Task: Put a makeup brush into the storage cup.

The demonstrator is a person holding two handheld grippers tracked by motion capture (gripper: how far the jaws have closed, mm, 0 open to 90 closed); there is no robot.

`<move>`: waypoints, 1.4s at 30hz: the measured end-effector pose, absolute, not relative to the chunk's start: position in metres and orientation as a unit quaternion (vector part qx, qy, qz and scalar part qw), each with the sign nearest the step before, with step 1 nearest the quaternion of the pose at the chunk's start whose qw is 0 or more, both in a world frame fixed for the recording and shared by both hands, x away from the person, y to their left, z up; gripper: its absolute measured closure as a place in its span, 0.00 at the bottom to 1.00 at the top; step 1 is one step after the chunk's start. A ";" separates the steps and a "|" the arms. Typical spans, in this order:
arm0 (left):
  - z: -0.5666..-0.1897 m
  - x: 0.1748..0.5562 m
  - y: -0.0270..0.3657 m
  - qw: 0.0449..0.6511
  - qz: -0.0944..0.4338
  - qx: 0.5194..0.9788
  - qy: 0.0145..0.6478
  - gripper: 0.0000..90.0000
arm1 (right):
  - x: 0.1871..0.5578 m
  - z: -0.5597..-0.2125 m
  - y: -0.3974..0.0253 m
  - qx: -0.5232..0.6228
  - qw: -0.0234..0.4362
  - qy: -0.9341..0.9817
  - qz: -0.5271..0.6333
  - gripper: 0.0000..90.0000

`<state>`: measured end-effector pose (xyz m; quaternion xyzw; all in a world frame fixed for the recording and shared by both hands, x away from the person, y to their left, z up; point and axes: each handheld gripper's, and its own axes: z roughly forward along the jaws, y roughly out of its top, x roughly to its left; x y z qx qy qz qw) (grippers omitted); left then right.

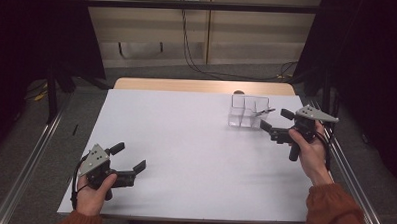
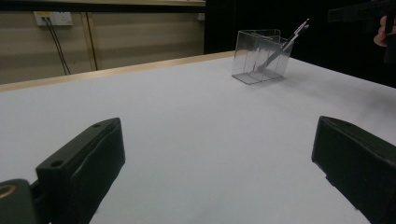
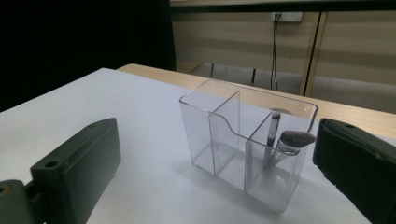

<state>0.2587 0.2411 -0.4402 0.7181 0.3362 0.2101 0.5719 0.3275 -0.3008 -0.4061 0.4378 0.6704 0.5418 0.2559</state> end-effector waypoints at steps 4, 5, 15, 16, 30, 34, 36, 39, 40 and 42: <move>-0.440 0.258 0.242 0.574 0.211 0.717 0.336 0.03 | 0.320 -0.412 -0.298 0.438 0.250 0.676 0.536 0.01; -0.439 0.257 0.242 0.574 0.211 0.716 0.336 0.03 | 0.318 -0.413 -0.298 0.439 0.255 0.675 0.535 0.01; -0.440 0.257 0.242 0.572 0.213 0.718 0.336 0.03 | 0.306 -0.420 -0.297 0.437 0.247 0.684 0.529 0.01; -0.440 0.257 0.242 0.572 0.212 0.718 0.337 0.03 | 0.304 -0.420 -0.297 0.437 0.250 0.684 0.528 0.01; -0.439 0.253 0.245 0.570 0.216 0.716 0.340 0.03 | 0.281 -0.432 -0.298 0.439 0.244 0.687 0.525 0.01; -0.439 0.251 0.246 0.571 0.217 0.714 0.343 0.03 | 0.274 -0.434 -0.301 0.441 0.247 0.685 0.524 0.01; -0.439 0.250 0.246 0.572 0.217 0.713 0.343 0.03 | 0.269 -0.435 -0.302 0.440 0.249 0.686 0.523 0.01; -0.440 0.250 0.246 0.571 0.215 0.712 0.347 0.03 | 0.263 -0.440 -0.300 0.438 0.252 0.689 0.519 0.01; -0.440 0.250 0.246 0.571 0.216 0.712 0.346 0.03 | 0.260 -0.443 -0.299 0.438 0.252 0.690 0.517 0.01; -0.441 0.249 0.246 0.569 0.216 0.714 0.347 0.03 | 0.257 -0.445 -0.300 0.437 0.249 0.694 0.515 0.01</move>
